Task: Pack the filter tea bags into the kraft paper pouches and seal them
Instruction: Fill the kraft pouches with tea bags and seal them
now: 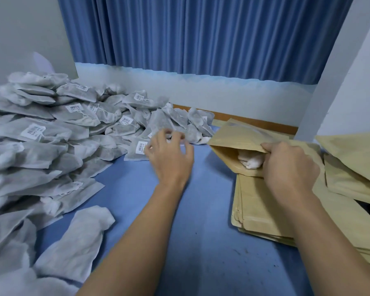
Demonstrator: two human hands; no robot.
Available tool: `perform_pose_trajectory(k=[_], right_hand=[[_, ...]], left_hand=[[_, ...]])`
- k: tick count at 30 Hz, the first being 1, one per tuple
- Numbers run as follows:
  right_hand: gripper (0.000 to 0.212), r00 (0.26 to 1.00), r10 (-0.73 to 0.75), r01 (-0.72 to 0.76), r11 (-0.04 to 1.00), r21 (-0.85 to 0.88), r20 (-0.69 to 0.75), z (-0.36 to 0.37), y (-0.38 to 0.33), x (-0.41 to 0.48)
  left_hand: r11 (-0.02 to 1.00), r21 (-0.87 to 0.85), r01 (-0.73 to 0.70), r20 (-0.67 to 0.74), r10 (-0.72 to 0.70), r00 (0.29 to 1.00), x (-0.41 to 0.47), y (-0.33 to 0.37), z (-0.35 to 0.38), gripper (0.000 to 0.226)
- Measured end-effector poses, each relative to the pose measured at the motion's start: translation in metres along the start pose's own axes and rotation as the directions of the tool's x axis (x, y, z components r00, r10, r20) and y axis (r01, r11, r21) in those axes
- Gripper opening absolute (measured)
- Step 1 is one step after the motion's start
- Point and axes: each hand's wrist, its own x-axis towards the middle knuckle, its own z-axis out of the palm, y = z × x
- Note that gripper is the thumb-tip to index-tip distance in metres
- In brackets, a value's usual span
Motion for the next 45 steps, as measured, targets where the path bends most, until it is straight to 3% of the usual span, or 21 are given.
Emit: perform_pose_trajectory(k=[1,2,3,4,9,13,16,19,21,22,25,29,31,33,35,37,38,40,41,43,45], right_hand=[[0.046,1.0,0.001,-0.001,1.0,0.003,0.002,-0.001,0.0,0.001],[0.047,1.0,0.0,0.0,1.0,0.011,0.005,-0.002,0.0,0.001],[0.048,1.0,-0.001,0.001,1.0,0.023,0.007,-0.003,0.0,0.001],[0.048,1.0,-0.001,0.001,0.999,0.035,0.008,-0.003,0.0,0.001],[0.046,1.0,0.0,-0.001,0.999,0.05,0.006,-0.003,0.001,0.002],[0.043,1.0,0.002,-0.002,0.998,0.057,-0.004,-0.004,0.002,0.004],[0.042,1.0,0.006,-0.006,0.998,0.06,-0.008,-0.005,0.003,0.005],[0.042,1.0,0.001,-0.001,0.996,0.084,0.003,-0.007,0.004,0.006],[0.04,1.0,0.005,-0.007,0.993,0.119,0.022,-0.01,0.006,0.008],[0.039,0.999,-0.001,-0.004,0.99,0.143,0.032,-0.012,0.006,0.008],[0.033,0.997,-0.064,0.055,0.982,0.179,0.048,-0.014,0.001,0.003],[0.019,0.996,-0.089,0.086,0.982,0.167,0.008,-0.013,-0.007,0.001],[0.02,0.997,-0.068,0.071,0.984,0.161,-0.026,-0.013,-0.006,0.004],[0.026,0.998,-0.052,0.057,0.989,0.135,-0.045,-0.013,-0.002,0.006],[0.031,0.997,-0.047,0.054,0.992,0.114,-0.064,-0.011,0.001,0.007],[0.034,0.997,-0.053,0.059,0.992,0.113,-0.054,-0.009,0.002,0.007],[0.034,0.998,-0.05,0.054,0.992,0.116,-0.041,-0.008,0.001,0.008],[0.035,0.999,-0.035,0.037,0.994,0.107,-0.015,-0.006,-0.001,0.006],[0.036,0.999,-0.036,0.037,0.995,0.093,-0.011,-0.005,-0.003,0.003],[0.037,0.999,-0.046,0.047,0.997,0.062,-0.015,-0.006,-0.006,0.001],[0.036,0.998,-0.056,0.056,0.997,0.046,-0.009,-0.006,-0.007,-0.001]], left_hand=[[0.97,0.193,0.149,0.206,-0.189,0.96,0.004,-0.021,0.002,0.039],[0.913,0.335,0.233,0.368,-0.354,0.86,0.006,-0.037,0.001,0.052],[0.878,0.405,0.257,0.454,-0.437,0.777,0.006,-0.047,0.0,0.053],[0.874,0.42,0.245,0.477,-0.442,0.76,0.005,-0.052,0.001,0.047],[0.939,0.255,0.23,0.352,-0.312,0.883,0.004,-0.042,0.0,0.027],[0.952,-0.151,0.266,0.264,-0.221,0.939,-0.009,-0.019,-0.011,0.017],[0.878,-0.45,-0.16,-0.025,0.167,0.986,-0.029,0.028,-0.024,0.016],[0.685,-0.489,-0.539,-0.157,0.539,0.828,-0.06,0.069,-0.031,0.011],[0.649,-0.455,-0.609,-0.065,0.658,0.75,-0.074,0.082,-0.027,0.006],[0.69,-0.441,-0.574,0.049,0.657,0.752,-0.076,0.086,-0.023,0.006],[0.869,-0.352,-0.347,0.429,0.48,0.765,-0.057,0.098,-0.008,0.013],[0.964,-0.162,-0.212,0.572,0.267,0.776,-0.01,0.12,0.021,0.013],[0.951,-0.281,-0.13,0.672,0.291,0.681,-0.007,0.121,0.03,0.016],[0.886,-0.424,-0.188,0.617,0.435,0.656,-0.019,0.108,0.025,0.02],[0.749,-0.544,-0.379,0.295,0.593,0.749,-0.024,0.081,0.017,0.02],[0.723,-0.496,-0.481,-0.081,0.513,0.855,-0.013,0.047,0.016,0.017],[0.802,-0.429,-0.415,-0.135,0.398,0.908,-0.002,0.029,0.019,0.017],[0.984,-0.176,-0.038,0.071,0.051,0.996,0.024,-0.006,0.034,0.03],[0.991,0.036,0.128,0.236,-0.133,0.963,0.034,-0.027,0.042,0.044],[0.935,0.308,0.176,0.477,-0.311,0.822,0.045,-0.058,0.053,0.071],[0.926,0.364,0.1,0.565,-0.305,0.767,0.048,-0.073,0.061,0.08]])
